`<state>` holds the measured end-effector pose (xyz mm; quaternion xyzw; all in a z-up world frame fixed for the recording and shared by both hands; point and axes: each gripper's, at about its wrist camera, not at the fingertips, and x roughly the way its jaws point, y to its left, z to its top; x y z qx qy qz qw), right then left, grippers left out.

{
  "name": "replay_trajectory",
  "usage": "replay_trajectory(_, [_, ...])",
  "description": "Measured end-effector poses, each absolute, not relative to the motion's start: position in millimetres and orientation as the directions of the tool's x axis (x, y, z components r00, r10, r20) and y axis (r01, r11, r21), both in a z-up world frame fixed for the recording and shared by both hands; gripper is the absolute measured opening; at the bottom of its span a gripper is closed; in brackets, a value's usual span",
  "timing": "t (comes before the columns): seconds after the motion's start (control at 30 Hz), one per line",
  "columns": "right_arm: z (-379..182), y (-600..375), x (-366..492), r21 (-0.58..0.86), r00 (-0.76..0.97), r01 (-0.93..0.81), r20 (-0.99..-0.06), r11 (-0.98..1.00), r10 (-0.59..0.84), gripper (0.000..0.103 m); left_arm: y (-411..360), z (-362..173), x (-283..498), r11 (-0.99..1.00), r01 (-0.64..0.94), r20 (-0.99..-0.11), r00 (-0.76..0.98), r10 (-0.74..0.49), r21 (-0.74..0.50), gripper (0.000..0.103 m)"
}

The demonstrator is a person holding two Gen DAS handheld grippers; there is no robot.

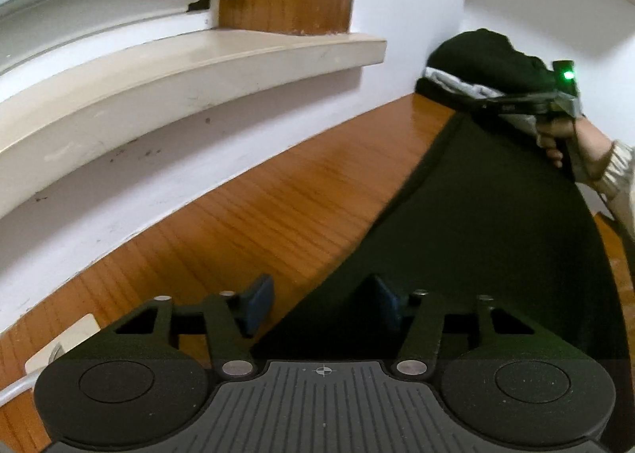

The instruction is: Fold clothes

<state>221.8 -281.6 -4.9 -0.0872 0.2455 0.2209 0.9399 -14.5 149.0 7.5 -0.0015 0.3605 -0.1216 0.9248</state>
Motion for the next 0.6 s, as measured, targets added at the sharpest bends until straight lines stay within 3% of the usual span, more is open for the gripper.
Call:
replay_trajectory(0.07, [-5.0, -280.4, 222.2, -0.063, 0.782, -0.459, -0.501, 0.886, 0.369, 0.016, 147.7, 6.6, -15.8, 0.968, 0.235, -0.655, 0.718, -0.237, -0.092, 0.040])
replay_trajectory(0.13, [-3.8, -280.4, 220.1, -0.068, 0.789, -0.458, -0.491, 0.887, 0.369, 0.016, 144.8, 6.9, -21.2, 0.964, 0.254, -0.639, 0.730, -0.244, -0.078, 0.013])
replay_trajectory(0.2, [-0.4, -282.3, 211.5, -0.085, 0.820, -0.443, -0.441, 0.893, 0.364, 0.015, 141.4, 9.5, -27.5, 0.966, 0.251, -0.615, 0.753, -0.234, -0.061, 0.003])
replay_trajectory(0.33, [9.7, -286.9, 192.0, -0.110, 0.879, -0.403, -0.323, 0.909, 0.351, 0.009, 138.0, 22.0, -49.8, 0.981, 0.191, -0.489, 0.851, -0.189, -0.045, 0.003])
replay_trajectory(0.4, [18.8, -286.6, 189.7, -0.096, 0.892, -0.392, -0.283, 0.915, 0.353, 0.009, 140.0, 20.1, -47.6, 0.984, 0.165, -0.493, 0.853, -0.173, -0.060, 0.003])
replay_trajectory(0.5, [15.7, -269.5, 205.7, -0.138, 0.878, -0.391, -0.353, 0.910, 0.323, 0.012, 141.8, 12.3, -37.9, 0.991, 0.119, -0.538, 0.833, -0.130, -0.056, 0.008])
replay_trajectory(0.6, [2.8, -253.7, 225.7, -0.182, 0.845, -0.395, -0.457, 0.901, 0.278, 0.022, 142.3, 5.8, -30.6, 0.999, 0.050, -0.579, 0.814, -0.051, -0.017, 0.013])
